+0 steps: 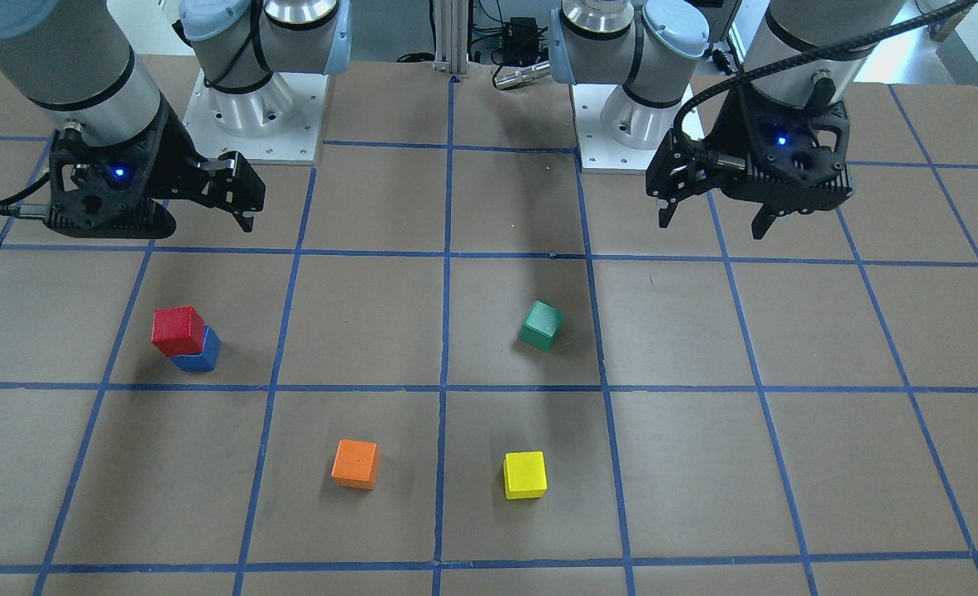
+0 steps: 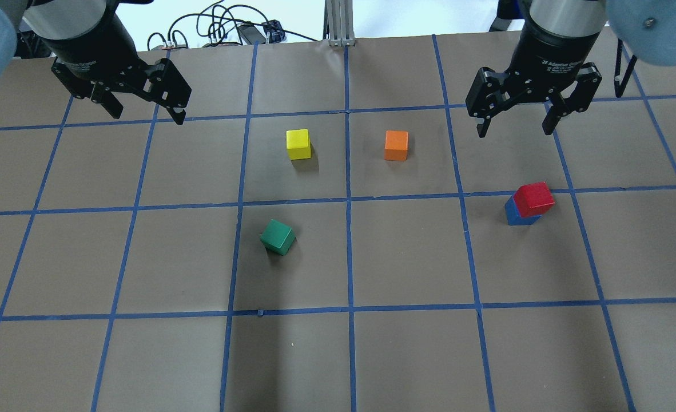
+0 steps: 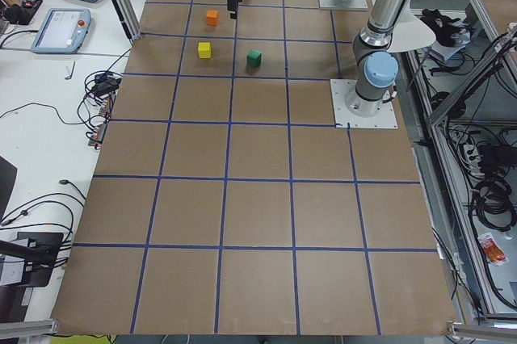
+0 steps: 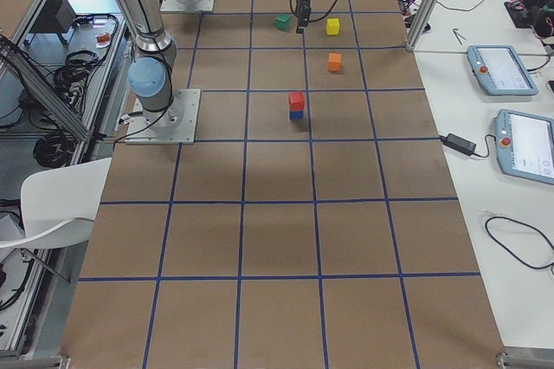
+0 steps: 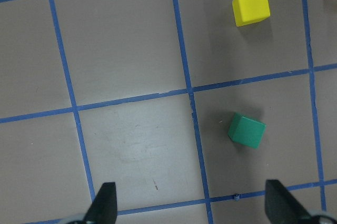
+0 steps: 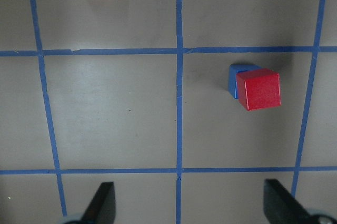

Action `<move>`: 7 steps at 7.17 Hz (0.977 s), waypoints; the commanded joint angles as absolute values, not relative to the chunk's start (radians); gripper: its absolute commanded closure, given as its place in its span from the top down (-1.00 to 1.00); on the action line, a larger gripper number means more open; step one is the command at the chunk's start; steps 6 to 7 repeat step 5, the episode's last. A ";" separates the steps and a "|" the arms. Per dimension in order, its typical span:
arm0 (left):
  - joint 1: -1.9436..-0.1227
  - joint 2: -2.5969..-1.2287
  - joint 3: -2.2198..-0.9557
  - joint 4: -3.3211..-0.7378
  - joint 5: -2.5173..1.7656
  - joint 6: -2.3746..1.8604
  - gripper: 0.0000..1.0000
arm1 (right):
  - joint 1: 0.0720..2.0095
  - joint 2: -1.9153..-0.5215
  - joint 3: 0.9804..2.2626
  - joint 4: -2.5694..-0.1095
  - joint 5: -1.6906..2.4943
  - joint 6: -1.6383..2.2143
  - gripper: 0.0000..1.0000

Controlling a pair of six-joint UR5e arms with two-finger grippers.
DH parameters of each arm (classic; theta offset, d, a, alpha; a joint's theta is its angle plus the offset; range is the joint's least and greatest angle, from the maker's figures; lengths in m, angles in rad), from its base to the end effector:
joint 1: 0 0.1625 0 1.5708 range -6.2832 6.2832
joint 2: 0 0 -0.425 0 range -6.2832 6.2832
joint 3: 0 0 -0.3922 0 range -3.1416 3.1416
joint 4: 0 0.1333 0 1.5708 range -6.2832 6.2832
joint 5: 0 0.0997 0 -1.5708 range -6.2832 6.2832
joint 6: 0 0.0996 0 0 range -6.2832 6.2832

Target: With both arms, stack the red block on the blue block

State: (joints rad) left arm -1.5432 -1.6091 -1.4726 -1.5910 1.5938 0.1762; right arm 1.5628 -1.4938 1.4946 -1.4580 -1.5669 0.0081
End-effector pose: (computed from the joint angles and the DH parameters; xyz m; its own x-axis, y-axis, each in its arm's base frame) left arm -0.1169 -0.5148 0.5151 -0.9887 0.1470 -0.0296 0.1480 0.9884 -0.0350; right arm 0.1296 -0.5137 0.4757 -0.9999 0.0165 -0.0029 0.0160 0.9934 0.1134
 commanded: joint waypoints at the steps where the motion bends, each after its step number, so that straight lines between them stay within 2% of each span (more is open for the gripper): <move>1: -1.543 -1.609 -1.473 -1.589 1.594 0.176 1.00 | 1.563 -1.528 1.558 -1.511 -1.572 0.026 1.00; 7: -1.543 -1.608 -1.474 -1.591 1.594 0.176 1.00 | 1.563 -1.537 1.574 -1.563 -1.575 0.026 1.00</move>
